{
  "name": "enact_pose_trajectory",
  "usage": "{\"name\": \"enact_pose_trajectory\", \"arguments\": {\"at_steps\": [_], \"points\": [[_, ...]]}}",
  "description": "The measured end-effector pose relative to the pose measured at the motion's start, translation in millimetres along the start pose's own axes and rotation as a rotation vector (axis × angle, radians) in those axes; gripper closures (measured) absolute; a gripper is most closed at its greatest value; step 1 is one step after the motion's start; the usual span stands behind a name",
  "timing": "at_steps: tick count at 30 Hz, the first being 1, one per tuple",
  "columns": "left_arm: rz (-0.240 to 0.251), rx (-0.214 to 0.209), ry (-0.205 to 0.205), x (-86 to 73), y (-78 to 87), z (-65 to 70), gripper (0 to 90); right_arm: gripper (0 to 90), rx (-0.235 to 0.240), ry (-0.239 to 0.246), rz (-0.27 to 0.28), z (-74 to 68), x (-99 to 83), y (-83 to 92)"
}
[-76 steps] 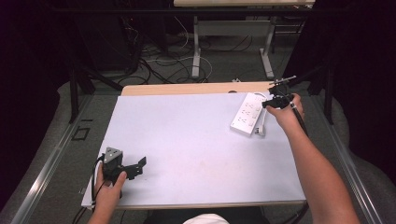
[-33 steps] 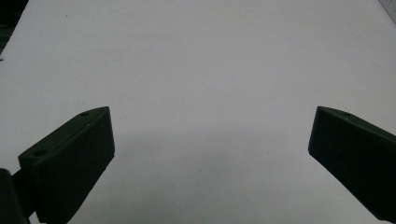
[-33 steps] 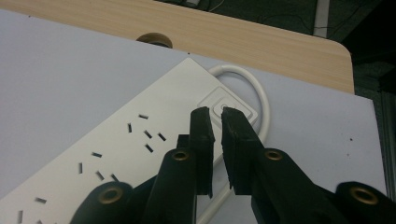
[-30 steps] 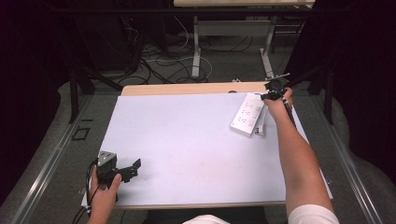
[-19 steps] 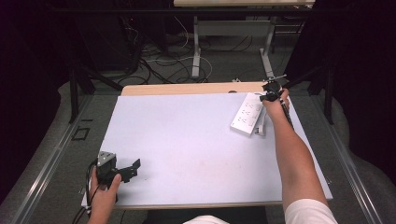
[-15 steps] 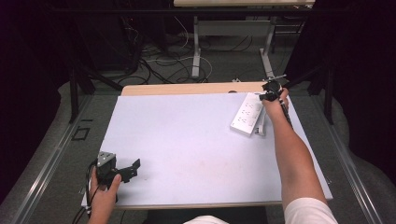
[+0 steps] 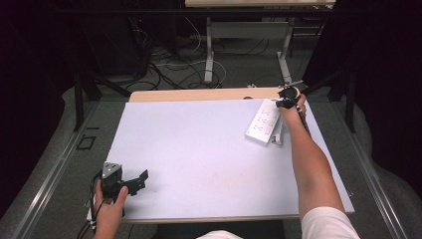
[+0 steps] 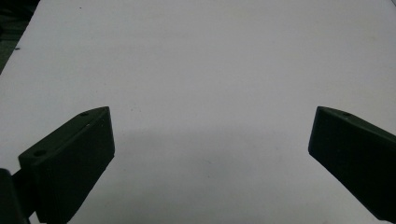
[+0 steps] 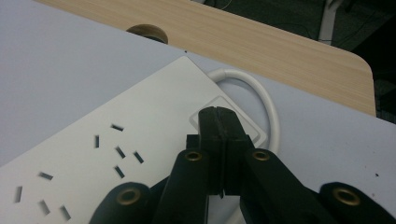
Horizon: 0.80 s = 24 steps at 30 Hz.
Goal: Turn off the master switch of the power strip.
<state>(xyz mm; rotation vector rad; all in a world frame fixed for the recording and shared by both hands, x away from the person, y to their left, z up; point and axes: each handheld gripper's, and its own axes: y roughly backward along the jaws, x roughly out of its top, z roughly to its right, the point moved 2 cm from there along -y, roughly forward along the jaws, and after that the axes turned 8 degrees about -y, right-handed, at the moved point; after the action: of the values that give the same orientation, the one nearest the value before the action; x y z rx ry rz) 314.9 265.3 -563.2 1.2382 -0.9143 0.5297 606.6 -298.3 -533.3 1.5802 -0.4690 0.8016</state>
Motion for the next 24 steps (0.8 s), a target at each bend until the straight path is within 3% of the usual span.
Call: {"name": "enact_pose_trajectory", "arguments": {"at_steps": [10, 24], "points": [[-0.003, 0.001, -0.001, -0.7, 2.1, -0.2, 0.4, 90.0, -0.017, -0.017, 0.005, 1.8, -3.2, -8.3], [-0.003, 0.005, 0.003, -1.8, 2.2, 1.1, 0.4, 90.0, -0.008, -0.033, 0.067, 7.2, -2.7, -15.5]]}}
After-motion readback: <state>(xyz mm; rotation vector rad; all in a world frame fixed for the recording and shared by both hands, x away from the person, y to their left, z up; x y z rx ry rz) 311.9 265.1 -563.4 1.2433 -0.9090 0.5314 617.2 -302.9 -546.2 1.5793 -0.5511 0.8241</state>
